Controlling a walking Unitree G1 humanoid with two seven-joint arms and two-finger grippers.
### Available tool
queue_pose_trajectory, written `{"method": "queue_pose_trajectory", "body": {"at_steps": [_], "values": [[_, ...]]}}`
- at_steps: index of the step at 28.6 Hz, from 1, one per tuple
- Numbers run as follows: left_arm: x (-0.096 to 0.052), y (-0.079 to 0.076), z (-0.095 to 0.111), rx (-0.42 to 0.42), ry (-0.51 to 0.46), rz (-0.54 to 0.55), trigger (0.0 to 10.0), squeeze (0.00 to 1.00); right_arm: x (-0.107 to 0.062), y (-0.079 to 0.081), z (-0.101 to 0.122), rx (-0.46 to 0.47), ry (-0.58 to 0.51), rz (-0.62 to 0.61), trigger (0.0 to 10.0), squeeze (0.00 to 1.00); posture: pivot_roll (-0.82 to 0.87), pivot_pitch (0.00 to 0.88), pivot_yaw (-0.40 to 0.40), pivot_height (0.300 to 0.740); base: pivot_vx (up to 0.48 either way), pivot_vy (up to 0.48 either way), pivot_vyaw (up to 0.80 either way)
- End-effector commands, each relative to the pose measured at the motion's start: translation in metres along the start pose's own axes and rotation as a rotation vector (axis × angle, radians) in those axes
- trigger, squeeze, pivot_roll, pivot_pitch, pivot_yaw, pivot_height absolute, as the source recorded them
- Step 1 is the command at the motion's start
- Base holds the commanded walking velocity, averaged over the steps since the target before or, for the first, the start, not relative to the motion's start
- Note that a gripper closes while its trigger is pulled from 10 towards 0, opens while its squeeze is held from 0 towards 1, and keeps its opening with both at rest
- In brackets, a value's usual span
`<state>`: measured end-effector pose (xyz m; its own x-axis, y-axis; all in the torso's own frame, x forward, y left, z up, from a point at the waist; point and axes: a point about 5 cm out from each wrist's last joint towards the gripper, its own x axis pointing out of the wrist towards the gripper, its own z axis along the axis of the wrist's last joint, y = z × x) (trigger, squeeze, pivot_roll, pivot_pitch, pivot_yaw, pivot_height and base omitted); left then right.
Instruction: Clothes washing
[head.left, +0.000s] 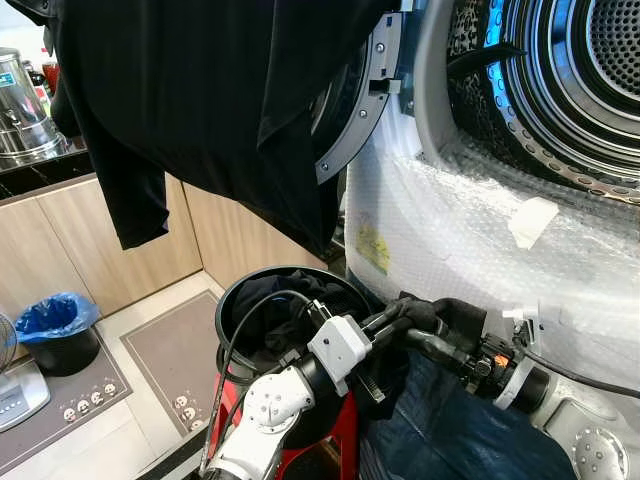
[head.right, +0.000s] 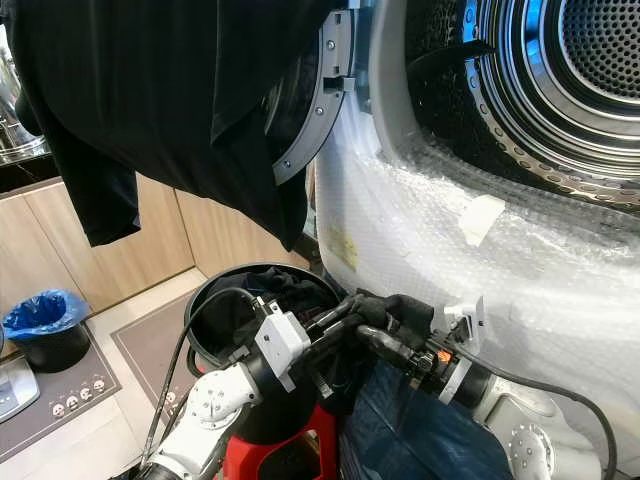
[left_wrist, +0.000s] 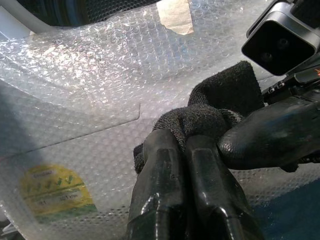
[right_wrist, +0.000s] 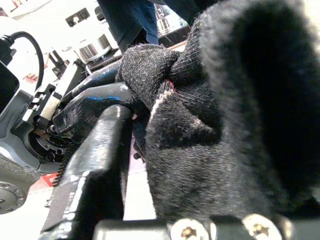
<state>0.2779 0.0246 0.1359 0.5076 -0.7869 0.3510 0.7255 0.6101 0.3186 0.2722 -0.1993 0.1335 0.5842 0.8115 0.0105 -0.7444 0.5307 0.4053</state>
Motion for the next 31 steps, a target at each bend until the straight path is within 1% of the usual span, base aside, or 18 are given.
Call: {"method": "queue_pose_trajectory", "body": {"at_steps": [1, 8, 12, 26, 27, 28, 29, 30, 31], "values": [[-0.0015, -0.0054, -0.001, 0.004, -0.002, -0.034, 10.0, 0.0, -0.0038, -0.0041, 0.0118, -0.013, -0.038, -0.022, 0.0, 0.0, -0.07, 0.0, -0.021, 0.74, 0.0, 0.0, 0.0], [-0.0054, -0.0099, -0.0047, 0.003, 0.018, -0.059, 10.0, 0.0, -0.0052, -0.0048, 0.0136, -0.014, -0.045, -0.024, 0.0, 0.0, -0.07, 0.0, -0.02, 0.74, 0.0, 0.0, 0.0], [-0.0057, -0.0105, -0.0052, -0.005, 0.021, -0.061, 10.0, 0.0, -0.0054, -0.0051, 0.0139, -0.011, -0.047, -0.025, 0.0, 0.0, -0.07, 0.0, -0.019, 0.74, 0.0, 0.0, 0.0], [-0.009, -0.0114, -0.0065, 0.011, 0.034, -0.069, 10.0, 0.0, -0.0054, -0.0057, 0.0149, -0.001, -0.062, -0.026, 0.0, 0.0, -0.07, 0.0, -0.017, 0.74, 0.0, 0.0, 0.0], [-0.0092, -0.0109, -0.0075, 0.006, 0.043, -0.066, 10.0, 0.36, -0.0054, -0.0056, 0.015, -0.001, -0.063, -0.026, 0.0, 0.0, -0.07, 0.0, -0.018, 0.74, 0.0, 0.0, 0.0], [-0.0094, -0.0104, -0.0086, -0.002, 0.053, -0.062, 10.0, 0.36, -0.0054, -0.0054, 0.0151, 0.0, -0.063, -0.026, 0.0, 0.0, -0.07, 0.0, -0.018, 0.74, 0.0, 0.0, 0.0], [-0.0093, -0.0091, -0.01, -0.043, 0.06, -0.052, 10.0, 1.0, -0.0055, -0.0056, 0.0152, -0.001, -0.063, -0.027, 0.0, 0.0, -0.07, 0.0, -0.018, 0.74, 0.0, 0.0, 0.0], [-0.0094, -0.0083, -0.0109, -0.072, 0.063, -0.046, 10.0, 1.0, -0.0056, -0.0057, 0.0151, -0.001, -0.063, -0.027, 0.0, 0.0, -0.07, 0.0, -0.018, 0.74, 0.0, 0.0, 0.0], [-0.0094, -0.0072, -0.0105, -0.075, 0.06, -0.041, 10.0, 1.0, -0.0058, -0.006, 0.015, 0.0, -0.062, -0.028, 0.0, 0.0, -0.07, 0.0, -0.018, 0.74, 0.0, 0.0, 0.0]]}}
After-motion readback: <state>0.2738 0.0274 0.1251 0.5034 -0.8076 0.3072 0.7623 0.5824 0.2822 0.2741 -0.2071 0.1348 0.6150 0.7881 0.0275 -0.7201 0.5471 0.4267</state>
